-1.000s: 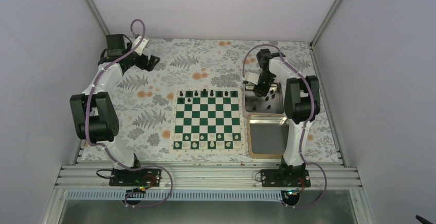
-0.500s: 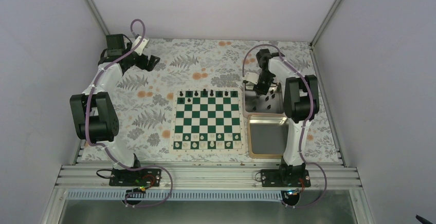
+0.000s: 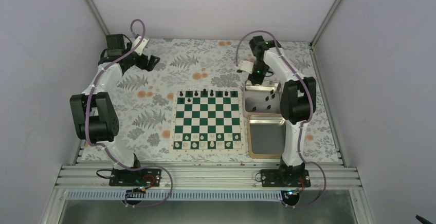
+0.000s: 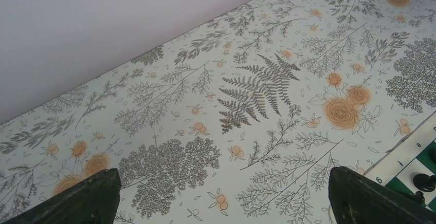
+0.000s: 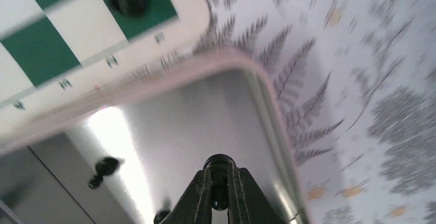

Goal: Set up the chess pieces on the board
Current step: Pick up the chess piece from the storage box, then place the chess piece on the chessboard.

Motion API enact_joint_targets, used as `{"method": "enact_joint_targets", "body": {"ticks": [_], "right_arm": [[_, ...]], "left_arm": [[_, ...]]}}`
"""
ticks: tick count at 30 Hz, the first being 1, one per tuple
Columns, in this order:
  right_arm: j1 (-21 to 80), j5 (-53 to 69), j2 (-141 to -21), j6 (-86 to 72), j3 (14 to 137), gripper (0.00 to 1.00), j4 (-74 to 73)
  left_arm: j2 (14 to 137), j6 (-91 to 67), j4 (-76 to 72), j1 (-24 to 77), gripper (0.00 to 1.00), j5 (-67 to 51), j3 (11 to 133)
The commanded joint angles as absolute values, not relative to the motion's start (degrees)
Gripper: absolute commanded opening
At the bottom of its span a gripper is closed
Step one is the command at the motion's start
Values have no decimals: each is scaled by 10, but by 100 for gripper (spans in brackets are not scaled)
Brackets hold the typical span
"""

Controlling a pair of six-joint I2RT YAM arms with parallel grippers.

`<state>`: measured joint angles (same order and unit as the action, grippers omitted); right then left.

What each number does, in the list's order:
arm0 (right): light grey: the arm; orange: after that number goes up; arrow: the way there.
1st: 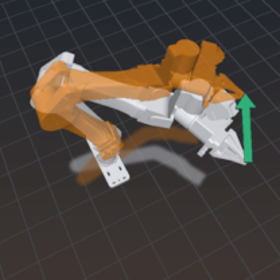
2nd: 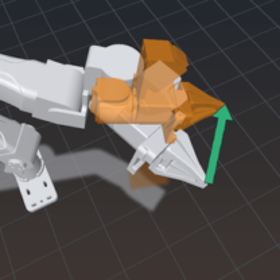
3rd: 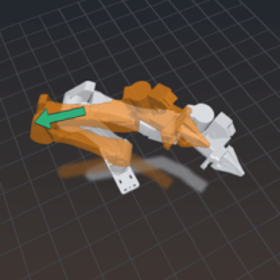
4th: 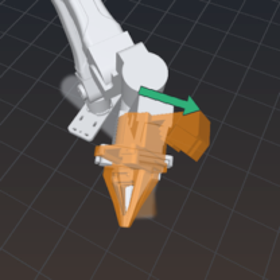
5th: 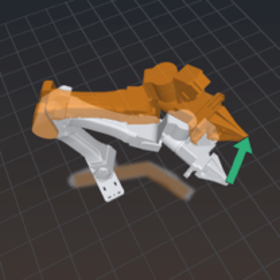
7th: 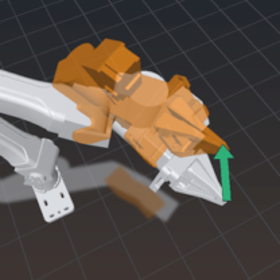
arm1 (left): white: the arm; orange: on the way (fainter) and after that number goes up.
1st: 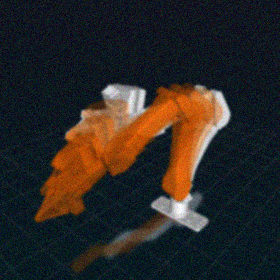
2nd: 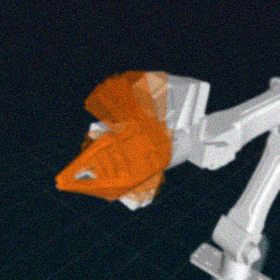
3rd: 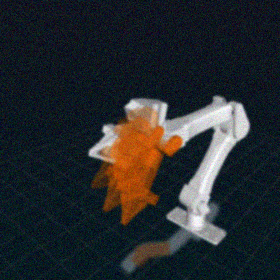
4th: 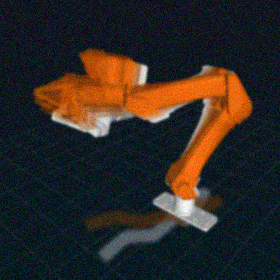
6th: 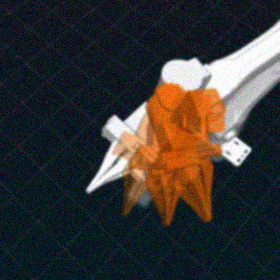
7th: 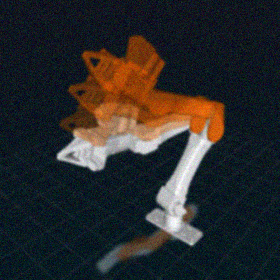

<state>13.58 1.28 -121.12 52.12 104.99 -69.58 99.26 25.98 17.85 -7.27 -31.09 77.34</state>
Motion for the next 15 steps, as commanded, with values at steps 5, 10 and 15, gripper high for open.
{"method": "enact_joint_targets", "body": {"ticks": [5,10,15], "right_arm": [[275,-34,-1204,509,1161,7,-738],[354,-15,-1252,522,1224,7,-738],[425,7,-1307,549,1266,7,-737]], "left_arm": [[969,262,167,-74,100,-327,770],[964,262,163,-74,100,-326,764],[960,262,158,-74,100,-325,757]]}}
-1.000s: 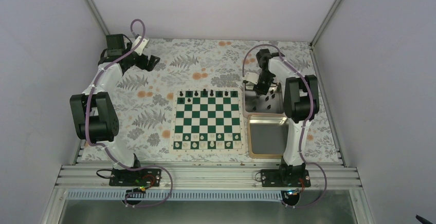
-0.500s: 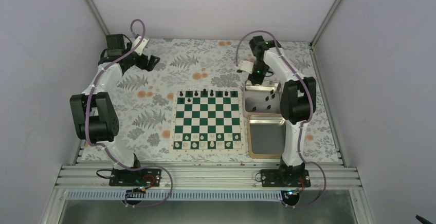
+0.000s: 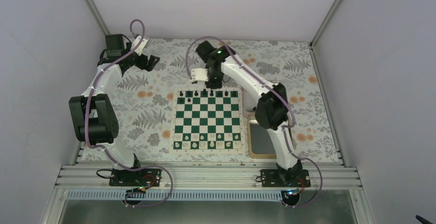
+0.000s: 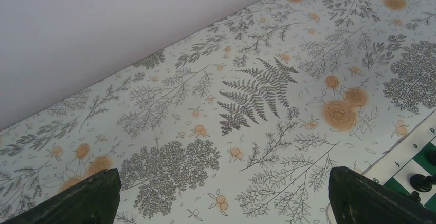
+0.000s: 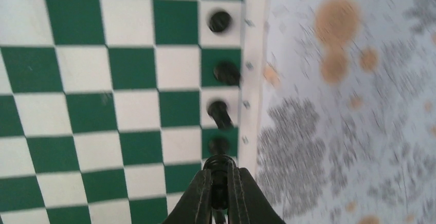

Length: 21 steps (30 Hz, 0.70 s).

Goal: Set up the chess pieces on the board
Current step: Place the chess piece on the chessboard.

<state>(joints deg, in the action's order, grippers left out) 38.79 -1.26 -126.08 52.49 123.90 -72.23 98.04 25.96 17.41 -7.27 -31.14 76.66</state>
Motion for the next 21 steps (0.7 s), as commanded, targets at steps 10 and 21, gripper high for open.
{"method": "enact_joint_targets", "body": {"ticks": [10,21], "right_arm": [[473,19,-1402,581,1311,8,-707],[469,27,-1421,593,1310,9,-686]], "left_arm": [[954,262,152,-75,100,-327,745],[955,261,146,-77,100,-331,739]]}}
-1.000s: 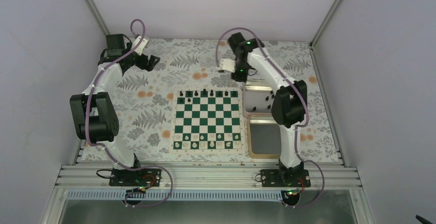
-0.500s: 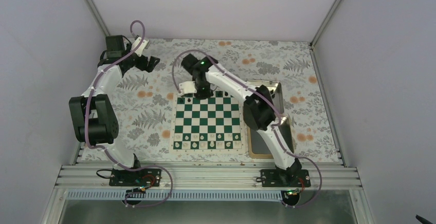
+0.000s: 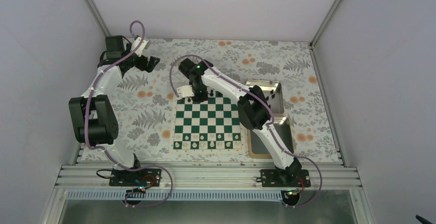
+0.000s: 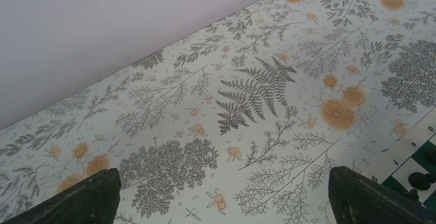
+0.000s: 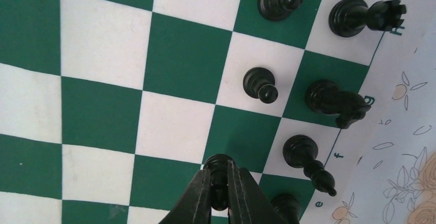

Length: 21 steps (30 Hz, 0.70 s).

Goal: Set up the chess pieces on the board
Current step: Place the chess piece on the chessboard.

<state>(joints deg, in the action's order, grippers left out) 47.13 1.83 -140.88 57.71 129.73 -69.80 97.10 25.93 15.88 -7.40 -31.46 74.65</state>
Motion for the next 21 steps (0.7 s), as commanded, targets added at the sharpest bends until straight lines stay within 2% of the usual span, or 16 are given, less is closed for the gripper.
{"method": "enact_joint_targets", "body": {"ticks": [1,21], "right_arm": [[469,28,-1423,594,1311,9,-685],[457,28,-1437,596,1305,12,-662]], "left_arm": [[955,261,147,-77,100,-331,739],[956,260,147,-80,100,-334,738]]}}
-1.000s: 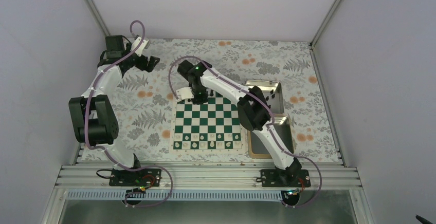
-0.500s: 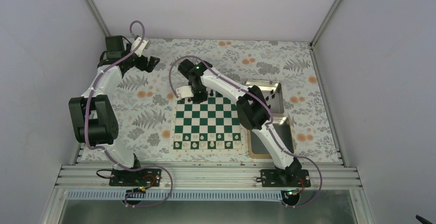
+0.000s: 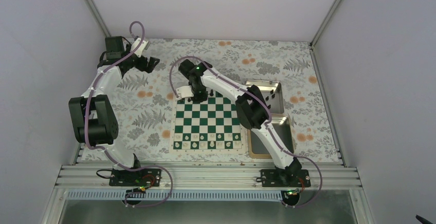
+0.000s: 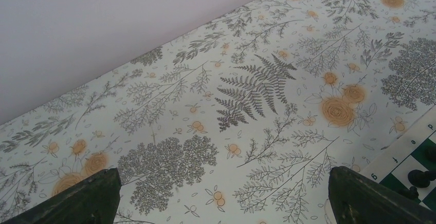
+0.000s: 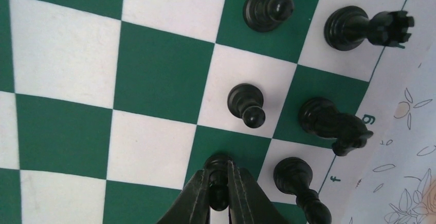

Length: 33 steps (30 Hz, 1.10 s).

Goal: Set up the chess pieces on the board
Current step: Place the chess piece on the chessboard, then pick up the chess piece from the storage box.

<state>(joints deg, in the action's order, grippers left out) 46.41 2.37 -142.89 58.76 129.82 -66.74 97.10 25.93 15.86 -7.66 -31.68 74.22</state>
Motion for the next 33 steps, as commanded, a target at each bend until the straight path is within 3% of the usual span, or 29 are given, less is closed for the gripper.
{"method": "enact_joint_targets", "body": {"ticks": [1,3,7,10,21,27,33], "right_arm": [[456,28,-1437,596,1304,13,-662],[455,26,-1436,597,1302,18,-660],[454,24,-1429,593,1302,39,-653],[454,33,-1410,592,1302,45,-650],[406,47,-1206,569,1262,49,-672],[258,49,-1092,553,1159,46,-667],[135,40,-1060,554,1011,45,-647]], "left_arm": [[956,260,148,-80,100,-335,739],[956,260,149,-80,100,-335,739],[955,261,151,-80,100,-334,739],[953,260,152,-80,100,-334,740],[947,258,151,-80,100,-331,743],[949,255,149,-80,100,-338,747],[957,246,145,-80,100,-340,751]]}}
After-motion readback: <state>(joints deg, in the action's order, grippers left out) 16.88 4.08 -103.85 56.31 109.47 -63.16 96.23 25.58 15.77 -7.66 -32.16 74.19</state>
